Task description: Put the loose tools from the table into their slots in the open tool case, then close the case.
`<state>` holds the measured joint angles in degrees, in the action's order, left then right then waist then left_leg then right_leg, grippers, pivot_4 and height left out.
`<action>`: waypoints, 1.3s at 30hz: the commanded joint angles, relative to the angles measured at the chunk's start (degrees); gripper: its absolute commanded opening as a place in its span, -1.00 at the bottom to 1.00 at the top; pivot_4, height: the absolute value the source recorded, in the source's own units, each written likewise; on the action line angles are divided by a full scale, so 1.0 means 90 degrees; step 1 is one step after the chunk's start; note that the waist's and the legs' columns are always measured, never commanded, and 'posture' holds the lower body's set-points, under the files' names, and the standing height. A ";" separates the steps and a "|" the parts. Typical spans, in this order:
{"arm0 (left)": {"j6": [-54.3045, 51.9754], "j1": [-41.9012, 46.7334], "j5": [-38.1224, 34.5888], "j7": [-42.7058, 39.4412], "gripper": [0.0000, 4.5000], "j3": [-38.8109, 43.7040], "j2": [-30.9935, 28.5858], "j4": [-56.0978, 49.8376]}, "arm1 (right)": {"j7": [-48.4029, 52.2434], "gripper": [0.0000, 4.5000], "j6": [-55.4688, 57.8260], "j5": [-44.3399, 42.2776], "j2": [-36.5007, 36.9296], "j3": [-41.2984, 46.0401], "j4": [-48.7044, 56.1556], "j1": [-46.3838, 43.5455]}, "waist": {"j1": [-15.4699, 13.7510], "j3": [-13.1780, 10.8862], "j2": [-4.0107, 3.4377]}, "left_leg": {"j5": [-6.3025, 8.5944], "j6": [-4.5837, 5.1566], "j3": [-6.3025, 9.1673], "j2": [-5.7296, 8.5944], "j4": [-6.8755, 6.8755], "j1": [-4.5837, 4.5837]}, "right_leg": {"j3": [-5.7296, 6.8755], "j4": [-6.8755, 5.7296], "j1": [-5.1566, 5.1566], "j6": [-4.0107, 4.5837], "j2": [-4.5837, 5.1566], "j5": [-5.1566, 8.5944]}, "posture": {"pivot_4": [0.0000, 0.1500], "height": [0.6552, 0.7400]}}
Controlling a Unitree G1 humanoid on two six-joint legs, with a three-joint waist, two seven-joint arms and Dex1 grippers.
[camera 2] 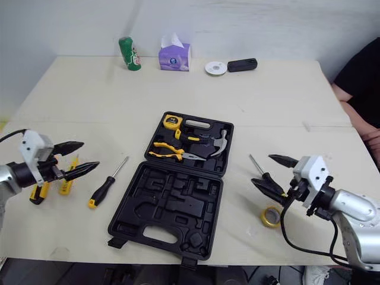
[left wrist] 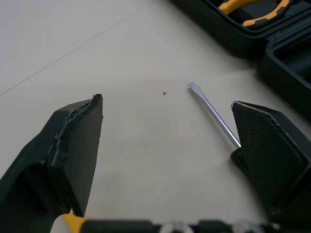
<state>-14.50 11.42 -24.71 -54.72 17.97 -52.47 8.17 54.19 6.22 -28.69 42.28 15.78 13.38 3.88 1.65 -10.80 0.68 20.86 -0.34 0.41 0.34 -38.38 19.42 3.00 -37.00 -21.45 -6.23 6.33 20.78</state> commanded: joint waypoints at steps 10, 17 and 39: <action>0.0009 0.0806 0.0360 -0.0170 -0.99 -0.1003 0.0623 -0.0286 | -0.0199 -1.00 -0.0402 0.1106 -0.0346 -0.1238 0.0241 -0.0080 | -0.0041 0.0000 0.0000 | 0.0000 0.0000 0.0014 0.0002 -0.0034 0.0015 | 0.0008 0.0005 0.0000 0.0000 0.0000 0.0000 | 1.00 1.00; 0.0312 0.1575 0.0972 -0.0268 -0.99 -0.1686 0.0952 0.0432 | -0.0482 -1.00 -0.0116 0.1681 -0.0516 -0.1949 0.0172 -0.0481 | -0.0060 0.0000 0.0000 | 0.0000 0.0000 0.0026 0.0004 -0.0066 0.0033 | 0.0021 0.0002 -0.0003 0.0000 -0.0005 0.0000 | 1.00 1.00; 0.0334 0.2200 0.1526 -0.0558 -0.99 -0.2381 0.1555 0.0849 | -0.0348 -1.00 -0.0015 0.2124 -0.0699 -0.2426 -0.0523 -0.1644 | -0.0045 0.0000 0.0000 | -0.0002 0.0002 0.0069 0.0009 -0.0093 0.0085 | 0.0124 -0.0012 -0.0014 -0.0008 -0.0002 -0.0008 | 1.00 1.00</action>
<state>-12.12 30.75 -10.68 -58.53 -2.82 -39.23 17.02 50.67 6.69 -9.38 36.27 -5.59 7.72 -9.48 1.25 -10.80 0.68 20.85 -0.31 1.03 0.43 -39.22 20.18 4.11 -37.11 -21.57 -6.31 6.32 20.71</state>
